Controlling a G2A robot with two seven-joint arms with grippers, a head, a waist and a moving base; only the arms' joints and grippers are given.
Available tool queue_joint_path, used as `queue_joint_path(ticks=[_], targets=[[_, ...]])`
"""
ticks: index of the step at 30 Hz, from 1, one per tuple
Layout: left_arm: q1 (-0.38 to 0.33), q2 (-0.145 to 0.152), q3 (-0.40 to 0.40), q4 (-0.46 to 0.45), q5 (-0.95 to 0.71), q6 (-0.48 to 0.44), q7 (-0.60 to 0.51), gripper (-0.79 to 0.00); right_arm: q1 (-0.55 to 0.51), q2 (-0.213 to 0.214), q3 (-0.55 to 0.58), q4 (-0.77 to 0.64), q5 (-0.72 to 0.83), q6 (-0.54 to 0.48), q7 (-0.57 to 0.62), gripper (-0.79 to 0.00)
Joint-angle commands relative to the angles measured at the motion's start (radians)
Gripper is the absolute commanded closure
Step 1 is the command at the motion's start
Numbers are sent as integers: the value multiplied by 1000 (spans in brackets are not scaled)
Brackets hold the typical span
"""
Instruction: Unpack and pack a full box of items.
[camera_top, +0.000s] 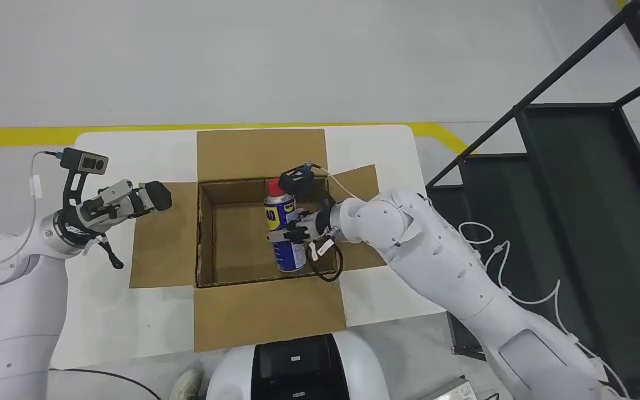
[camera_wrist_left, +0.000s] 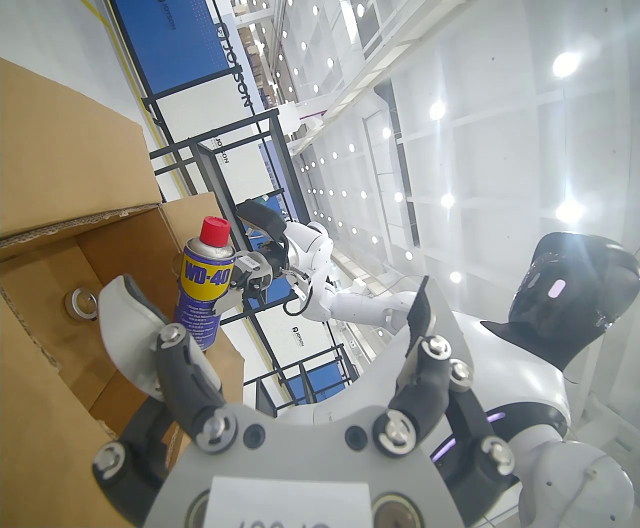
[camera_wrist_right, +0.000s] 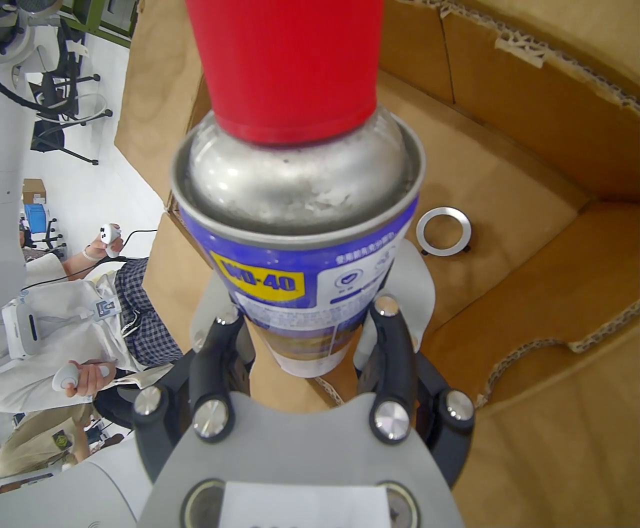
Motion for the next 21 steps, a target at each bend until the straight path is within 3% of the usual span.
queue_joint_path(ticks=[1,5,12,21], targets=[[0,0,0,0,0,0,0,-785,0,0,0,0,0,0,0,0],[0,0,0,0,0,0,0,-785,27,-12,-28,11,36,86,47,0],[0,0,0,0,0,0,0,-785,198,-80,-167,169,145,254,148,0],[0,0,0,0,0,0,0,-785,359,-186,-305,458,259,268,93,0]])
